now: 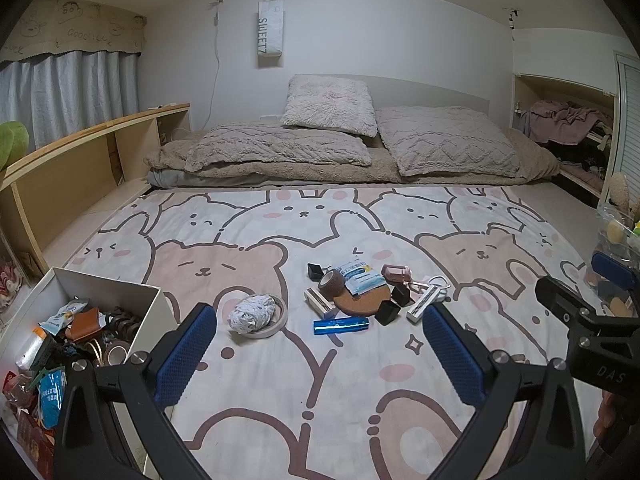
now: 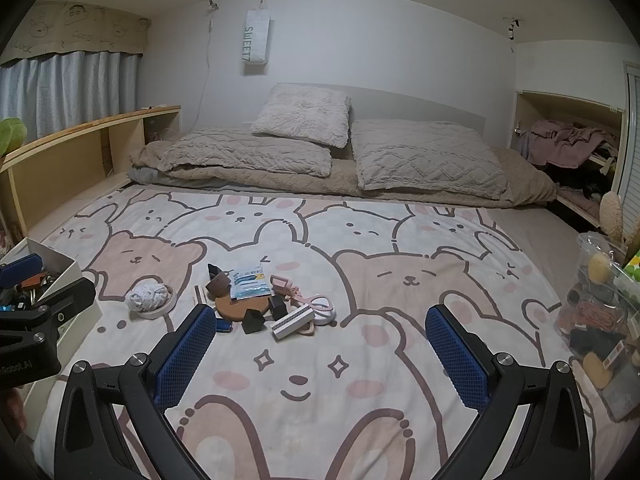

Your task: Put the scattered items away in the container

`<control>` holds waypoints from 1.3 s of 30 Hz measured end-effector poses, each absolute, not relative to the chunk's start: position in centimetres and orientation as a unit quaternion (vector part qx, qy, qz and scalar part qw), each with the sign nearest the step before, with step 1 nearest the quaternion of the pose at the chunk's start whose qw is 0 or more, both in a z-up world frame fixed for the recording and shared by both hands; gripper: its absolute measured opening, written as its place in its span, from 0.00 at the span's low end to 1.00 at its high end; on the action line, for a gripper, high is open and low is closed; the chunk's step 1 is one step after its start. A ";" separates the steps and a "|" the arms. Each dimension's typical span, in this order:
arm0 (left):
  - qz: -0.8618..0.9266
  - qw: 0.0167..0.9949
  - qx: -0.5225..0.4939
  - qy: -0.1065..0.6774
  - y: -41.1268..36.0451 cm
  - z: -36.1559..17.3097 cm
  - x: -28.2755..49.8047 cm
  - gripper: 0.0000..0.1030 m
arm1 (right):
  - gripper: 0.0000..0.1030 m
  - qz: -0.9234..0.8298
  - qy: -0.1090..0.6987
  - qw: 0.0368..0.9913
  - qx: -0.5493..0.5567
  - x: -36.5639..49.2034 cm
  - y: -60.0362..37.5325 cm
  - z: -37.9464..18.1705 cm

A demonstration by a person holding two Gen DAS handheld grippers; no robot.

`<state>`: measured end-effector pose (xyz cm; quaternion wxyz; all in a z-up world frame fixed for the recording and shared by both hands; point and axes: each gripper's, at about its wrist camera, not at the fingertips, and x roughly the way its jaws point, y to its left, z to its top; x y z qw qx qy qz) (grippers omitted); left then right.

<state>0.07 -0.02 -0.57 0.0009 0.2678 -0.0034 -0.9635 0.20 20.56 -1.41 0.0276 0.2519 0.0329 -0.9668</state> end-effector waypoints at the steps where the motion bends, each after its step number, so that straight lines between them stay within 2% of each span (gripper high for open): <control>1: -0.963 0.001 0.268 -0.003 0.0 -0.5 0.1 1.00 | 1.00 -0.967 0.033 0.027 0.252 0.2 20.6 -1.4; 27: -0.963 0.002 0.270 -0.004 0.1 -0.8 0.0 1.00 | 1.00 -0.965 0.039 0.030 0.259 0.3 20.6 -1.2; 39: -0.957 0.004 0.291 -0.001 -0.3 -2.8 -0.7 1.00 | 1.00 -0.957 0.041 0.038 0.286 -1.1 20.3 -2.6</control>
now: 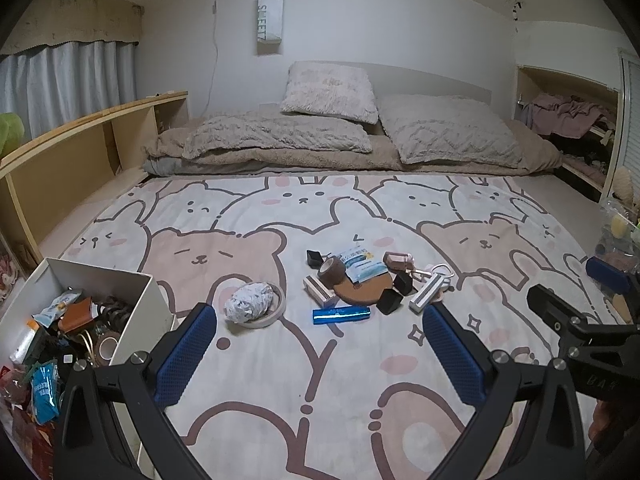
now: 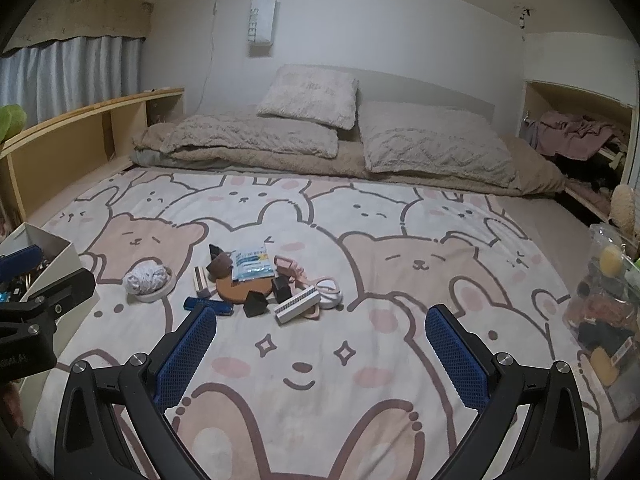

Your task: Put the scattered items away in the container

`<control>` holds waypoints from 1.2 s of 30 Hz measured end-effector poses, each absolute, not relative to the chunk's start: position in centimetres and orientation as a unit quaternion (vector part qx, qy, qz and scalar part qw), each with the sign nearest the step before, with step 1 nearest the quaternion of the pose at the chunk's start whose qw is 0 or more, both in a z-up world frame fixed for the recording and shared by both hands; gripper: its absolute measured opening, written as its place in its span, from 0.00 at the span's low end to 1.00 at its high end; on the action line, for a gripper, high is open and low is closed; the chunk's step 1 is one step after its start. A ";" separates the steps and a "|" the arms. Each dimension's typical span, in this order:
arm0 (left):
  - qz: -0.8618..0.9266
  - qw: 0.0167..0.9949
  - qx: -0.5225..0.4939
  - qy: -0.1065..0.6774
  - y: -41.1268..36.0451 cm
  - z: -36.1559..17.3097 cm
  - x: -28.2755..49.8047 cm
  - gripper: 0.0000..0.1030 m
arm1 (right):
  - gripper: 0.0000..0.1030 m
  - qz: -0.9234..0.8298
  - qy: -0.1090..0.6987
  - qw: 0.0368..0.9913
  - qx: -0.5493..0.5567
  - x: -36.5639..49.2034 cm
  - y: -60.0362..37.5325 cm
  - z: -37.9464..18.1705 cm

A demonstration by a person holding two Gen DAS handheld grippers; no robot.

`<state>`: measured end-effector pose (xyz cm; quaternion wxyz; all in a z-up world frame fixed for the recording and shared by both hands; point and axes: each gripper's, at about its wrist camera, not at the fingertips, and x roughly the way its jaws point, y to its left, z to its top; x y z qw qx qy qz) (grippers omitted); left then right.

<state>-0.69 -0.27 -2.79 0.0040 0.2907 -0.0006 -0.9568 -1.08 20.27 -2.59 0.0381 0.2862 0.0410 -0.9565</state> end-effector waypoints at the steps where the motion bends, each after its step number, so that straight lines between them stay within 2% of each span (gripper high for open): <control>1: -0.956 0.004 0.293 0.000 -0.3 -2.9 -0.8 1.00 | 1.00 -0.956 0.043 0.038 0.288 -1.2 20.2 -2.8; 18: -0.927 0.042 0.372 0.018 -2.5 -7.8 -4.6 1.00 | 1.00 -0.935 0.060 0.085 0.339 -3.5 18.5 -7.0; 36: -0.889 0.058 0.438 0.119 -5.0 -13.8 -8.2 1.00 | 1.00 -0.917 0.080 0.117 0.373 -6.9 19.8 -12.4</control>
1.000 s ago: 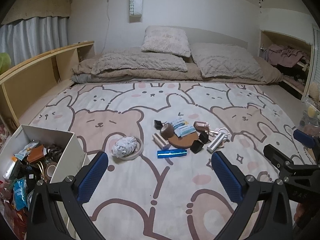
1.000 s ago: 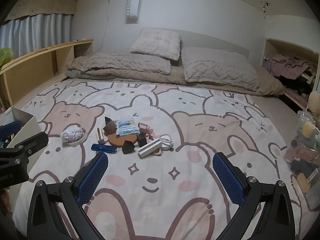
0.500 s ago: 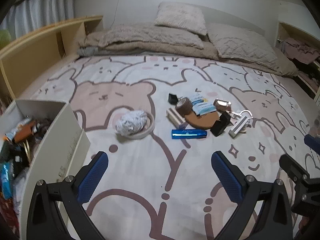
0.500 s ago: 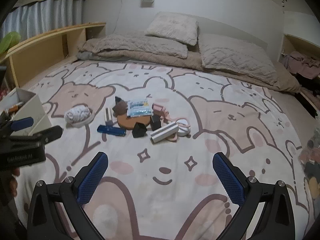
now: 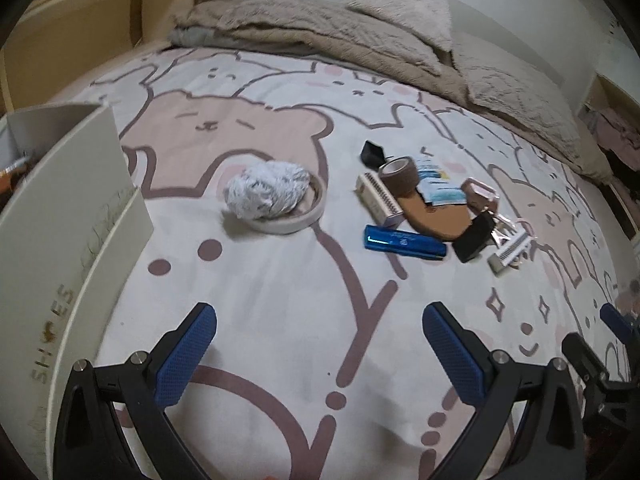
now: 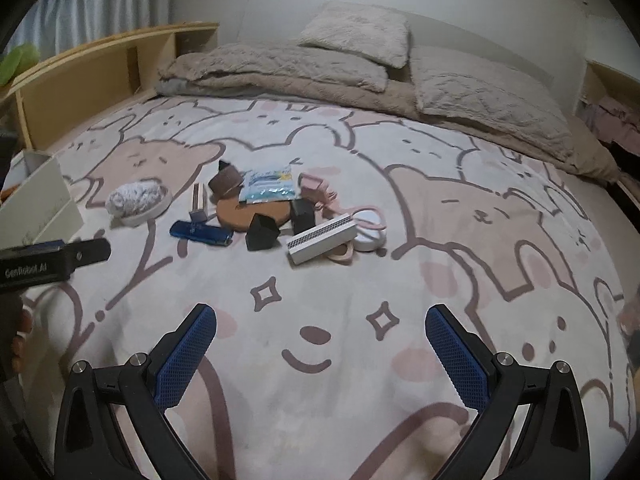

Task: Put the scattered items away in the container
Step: 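Move both tools down toward the scattered items on the sheet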

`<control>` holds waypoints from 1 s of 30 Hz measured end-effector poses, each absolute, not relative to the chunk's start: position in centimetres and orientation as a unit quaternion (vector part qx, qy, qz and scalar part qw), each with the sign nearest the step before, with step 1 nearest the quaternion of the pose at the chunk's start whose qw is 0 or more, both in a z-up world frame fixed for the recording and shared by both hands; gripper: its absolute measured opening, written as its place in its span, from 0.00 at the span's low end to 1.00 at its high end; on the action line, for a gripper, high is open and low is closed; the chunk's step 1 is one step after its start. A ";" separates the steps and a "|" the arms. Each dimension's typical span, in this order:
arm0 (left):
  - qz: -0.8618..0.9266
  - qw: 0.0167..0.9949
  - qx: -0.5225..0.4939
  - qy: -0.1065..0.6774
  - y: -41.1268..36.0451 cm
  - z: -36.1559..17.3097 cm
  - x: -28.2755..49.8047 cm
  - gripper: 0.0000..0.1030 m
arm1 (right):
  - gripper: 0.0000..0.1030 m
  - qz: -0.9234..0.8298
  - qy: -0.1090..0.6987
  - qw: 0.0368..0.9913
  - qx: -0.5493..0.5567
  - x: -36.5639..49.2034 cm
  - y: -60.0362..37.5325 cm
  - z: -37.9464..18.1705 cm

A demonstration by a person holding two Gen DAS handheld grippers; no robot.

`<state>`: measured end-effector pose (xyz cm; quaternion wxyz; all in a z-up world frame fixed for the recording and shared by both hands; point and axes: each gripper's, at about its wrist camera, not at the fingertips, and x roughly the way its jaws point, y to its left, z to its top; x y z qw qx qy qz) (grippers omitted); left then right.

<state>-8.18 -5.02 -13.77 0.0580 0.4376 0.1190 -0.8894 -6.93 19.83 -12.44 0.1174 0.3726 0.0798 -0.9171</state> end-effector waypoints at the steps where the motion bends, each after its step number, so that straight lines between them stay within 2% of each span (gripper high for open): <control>1: -0.889 0.059 0.438 0.122 -5.0 -14.1 -8.4 1.00 | 1.00 -0.915 0.083 0.121 0.376 -7.2 19.8 -12.8; 7: -0.886 0.031 0.442 0.135 -3.6 -15.2 -9.2 1.00 | 1.00 -0.898 0.083 0.146 0.407 -8.5 19.8 -14.5; 18: -0.883 -0.014 0.463 0.080 1.7 -17.2 -12.2 1.00 | 1.00 -0.887 0.058 0.143 0.435 -10.5 21.9 -16.1; 25: -0.879 -0.018 0.474 0.037 4.1 -18.7 -13.9 1.00 | 1.00 -0.883 0.069 0.130 0.446 -11.5 22.4 -17.1; 30: -0.883 -0.007 0.468 0.042 3.6 -19.0 -15.2 1.00 | 1.00 -0.868 0.075 0.157 0.466 -11.8 22.5 -18.3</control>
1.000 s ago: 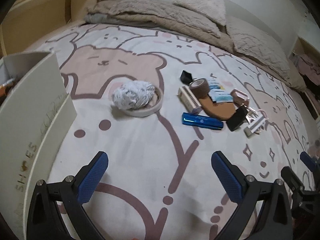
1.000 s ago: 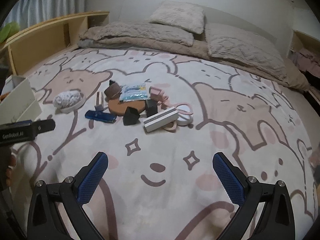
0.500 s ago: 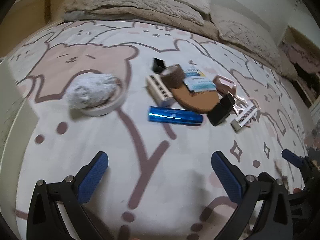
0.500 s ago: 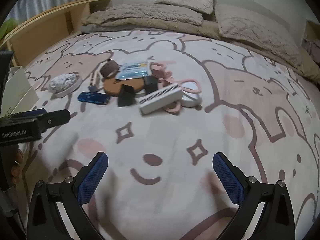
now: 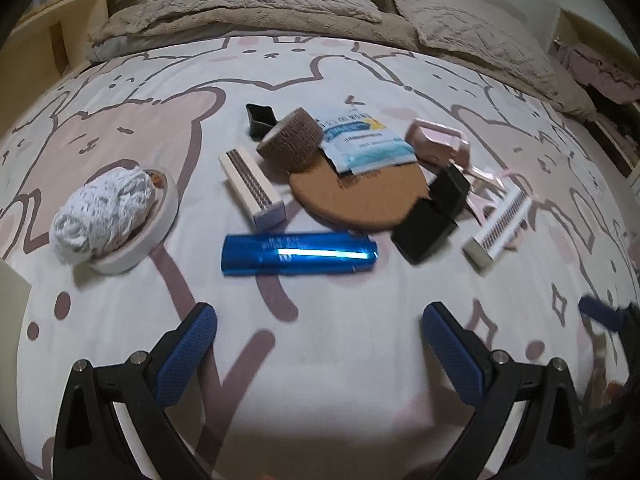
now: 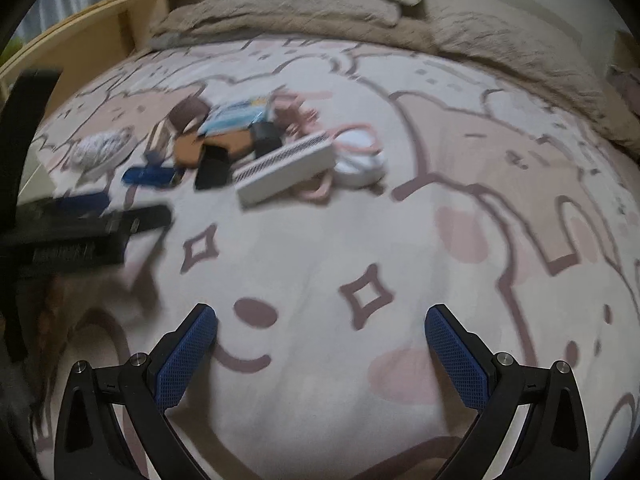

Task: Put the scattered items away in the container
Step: 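Move both tools down toward the scattered items on the sheet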

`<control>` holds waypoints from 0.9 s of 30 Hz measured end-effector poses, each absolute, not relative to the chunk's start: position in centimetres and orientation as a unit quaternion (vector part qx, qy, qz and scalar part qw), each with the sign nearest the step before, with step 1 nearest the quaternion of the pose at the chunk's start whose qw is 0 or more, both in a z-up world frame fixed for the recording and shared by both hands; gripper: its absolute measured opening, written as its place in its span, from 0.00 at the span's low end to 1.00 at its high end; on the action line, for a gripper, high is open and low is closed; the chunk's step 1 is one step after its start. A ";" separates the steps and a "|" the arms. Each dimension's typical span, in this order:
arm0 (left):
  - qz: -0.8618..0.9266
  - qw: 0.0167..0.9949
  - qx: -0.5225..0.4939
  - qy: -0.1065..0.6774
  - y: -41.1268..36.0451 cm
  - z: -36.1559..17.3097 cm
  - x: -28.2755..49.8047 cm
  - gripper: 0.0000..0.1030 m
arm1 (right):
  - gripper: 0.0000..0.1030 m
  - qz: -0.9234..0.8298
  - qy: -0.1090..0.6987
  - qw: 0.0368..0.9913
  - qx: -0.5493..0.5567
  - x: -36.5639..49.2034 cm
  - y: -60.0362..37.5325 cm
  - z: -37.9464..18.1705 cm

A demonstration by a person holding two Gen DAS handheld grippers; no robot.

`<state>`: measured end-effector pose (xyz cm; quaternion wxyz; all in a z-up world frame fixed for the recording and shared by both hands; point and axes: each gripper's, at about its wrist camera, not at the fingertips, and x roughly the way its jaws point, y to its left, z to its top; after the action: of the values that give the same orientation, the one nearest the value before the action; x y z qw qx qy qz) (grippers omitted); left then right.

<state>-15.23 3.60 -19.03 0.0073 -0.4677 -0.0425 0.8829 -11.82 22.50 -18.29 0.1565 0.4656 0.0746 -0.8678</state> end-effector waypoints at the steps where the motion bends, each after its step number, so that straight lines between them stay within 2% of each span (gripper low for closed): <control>1: 0.884 0.005 -0.466 -0.044 3.5 -19.1 -15.4 1.00 | 1.00 -0.869 0.080 0.164 0.461 -11.7 22.5 -18.4; 17: 0.890 -0.013 -0.452 -0.056 2.7 -20.3 -17.1 1.00 | 1.00 -0.866 0.098 0.171 0.459 -13.4 21.3 -18.9; 21: 0.895 -0.017 -0.443 -0.055 2.8 -20.4 -16.9 1.00 | 1.00 -0.882 0.148 0.163 0.416 -13.3 19.8 -17.4; 25: 0.897 -0.016 -0.438 -0.057 2.7 -20.5 -16.8 1.00 | 1.00 -0.884 0.248 0.145 0.369 -13.5 17.2 -16.9; 27: 0.898 -0.015 -0.436 -0.059 2.7 -20.5 -16.7 1.00 | 1.00 -0.884 0.270 0.145 0.353 -13.8 16.6 -16.7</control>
<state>-16.74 2.68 -20.48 -0.0155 -0.4356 -0.0586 0.8981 -13.77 16.56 -16.69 0.1455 0.3525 0.2702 -0.8841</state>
